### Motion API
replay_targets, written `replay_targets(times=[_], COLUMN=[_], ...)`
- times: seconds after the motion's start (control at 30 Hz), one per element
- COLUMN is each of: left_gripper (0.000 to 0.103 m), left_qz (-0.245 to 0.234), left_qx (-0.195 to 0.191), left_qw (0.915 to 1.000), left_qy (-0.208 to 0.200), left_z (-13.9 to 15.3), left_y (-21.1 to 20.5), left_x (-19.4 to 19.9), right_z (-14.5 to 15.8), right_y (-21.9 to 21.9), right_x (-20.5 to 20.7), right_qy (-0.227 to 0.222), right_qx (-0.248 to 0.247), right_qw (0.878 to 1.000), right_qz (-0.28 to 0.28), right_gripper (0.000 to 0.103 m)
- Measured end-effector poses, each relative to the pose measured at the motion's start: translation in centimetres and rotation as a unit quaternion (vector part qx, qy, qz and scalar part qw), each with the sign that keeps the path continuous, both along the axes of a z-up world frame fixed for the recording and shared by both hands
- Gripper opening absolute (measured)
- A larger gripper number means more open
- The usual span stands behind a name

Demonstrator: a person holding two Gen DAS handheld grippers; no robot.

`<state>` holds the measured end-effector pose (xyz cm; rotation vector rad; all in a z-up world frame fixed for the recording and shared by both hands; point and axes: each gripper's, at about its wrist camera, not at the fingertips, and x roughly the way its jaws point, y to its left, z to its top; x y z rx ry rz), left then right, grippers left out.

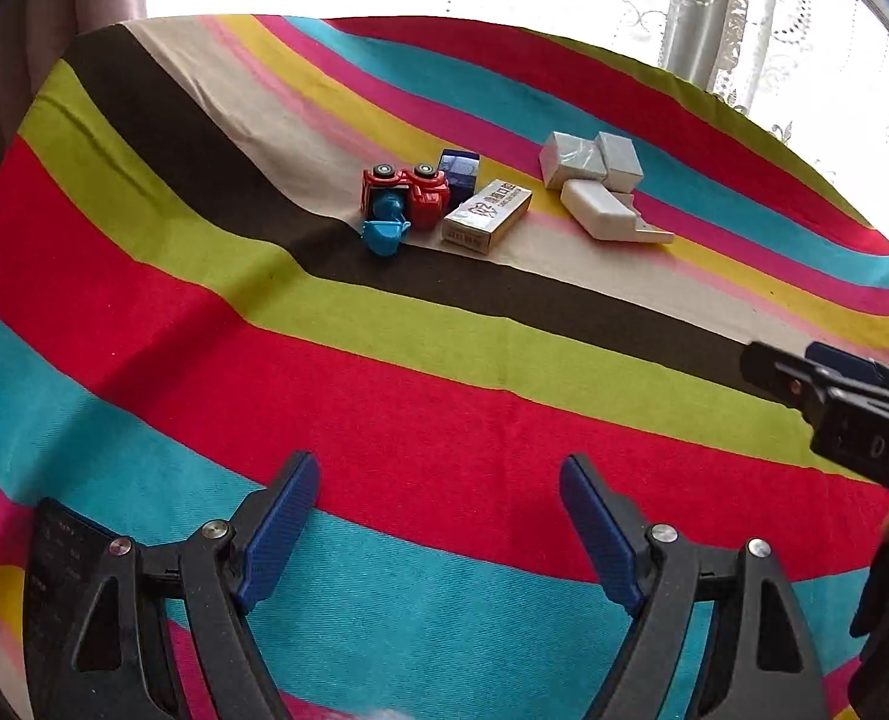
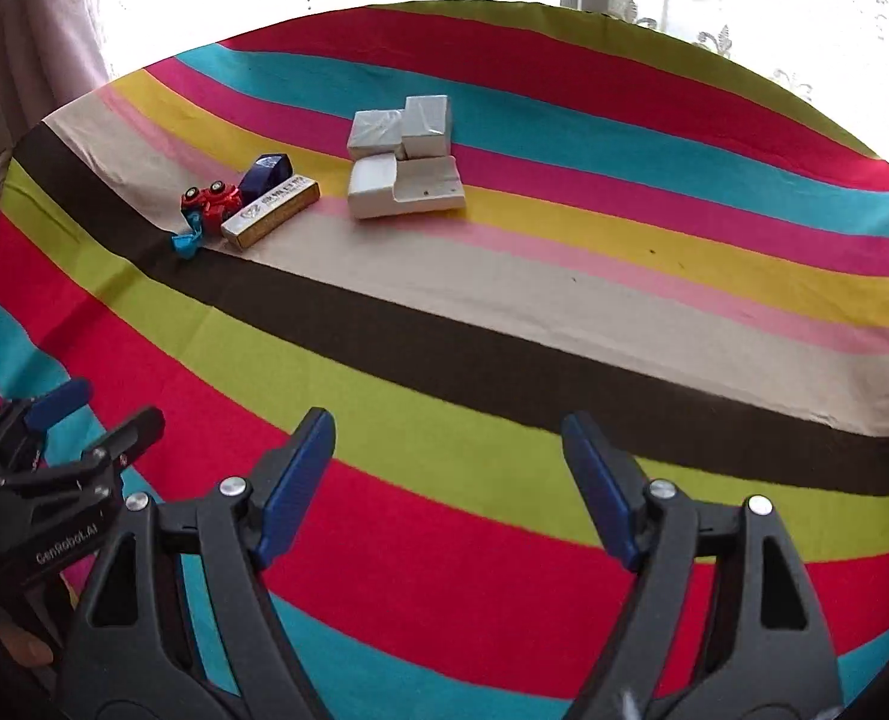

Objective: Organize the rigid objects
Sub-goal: 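Grasp the white plastic holder with the right gripper, then grasp the red toy car with the left gripper while the right holds the holder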

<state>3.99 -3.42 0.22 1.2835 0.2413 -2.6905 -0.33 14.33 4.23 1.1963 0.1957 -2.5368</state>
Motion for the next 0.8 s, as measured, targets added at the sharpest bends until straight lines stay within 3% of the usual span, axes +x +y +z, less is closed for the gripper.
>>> replay_targets(times=[0.13, 0.3, 0.47, 0.5, 0.6, 0.67, 0.8], left_gripper=[0.095, 0.096, 0.103, 0.103, 0.103, 0.103, 0.103], left_qz=[-0.014, -0.015, -0.025, -0.026, -0.027, -0.028, -0.029], left_qx=[0.011, 0.029, 0.027, 0.022, 0.013, 0.011, -0.005], left_qw=[0.9998, 0.9995, 0.9993, 0.9994, 0.9995, 0.9995, 0.9994], left_qy=[-0.002, 0.006, -0.001, -0.004, -0.009, -0.01, -0.019], left_z=[-0.1, 0.0, -0.2, -0.3, -0.5, -0.5, -0.7], left_y=[0.3, 0.1, 0.4, 0.6, 0.8, 0.8, 1.2], left_x=[0.0, 0.1, -0.3, -0.4, -0.5, -0.6, -0.7], right_z=[0.0, -0.7, -2.6, -3.0, -2.5, -1.7, -0.6], right_y=[-5.1, -8.6, -10.5, -10.7, -9.5, -7.4, -2.9], right_x=[-5.6, -11.8, -14.9, -14.9, -13.7, -11.7, -5.9], right_qy=[0.016, 0.016, 0.001, 0.005, 0.006, 0.008, 0.019], right_qx=[0.023, 0.045, 0.072, 0.074, 0.052, 0.017, 0.024], right_qw=[0.999, 0.999, 0.997, 0.997, 0.998, 0.999, 0.999], right_qz=[0.024, 0.018, 0.024, 0.031, 0.046, 0.046, 0.036], right_gripper=[0.081, 0.081, 0.081, 0.08, 0.038, 0.038, 0.038])
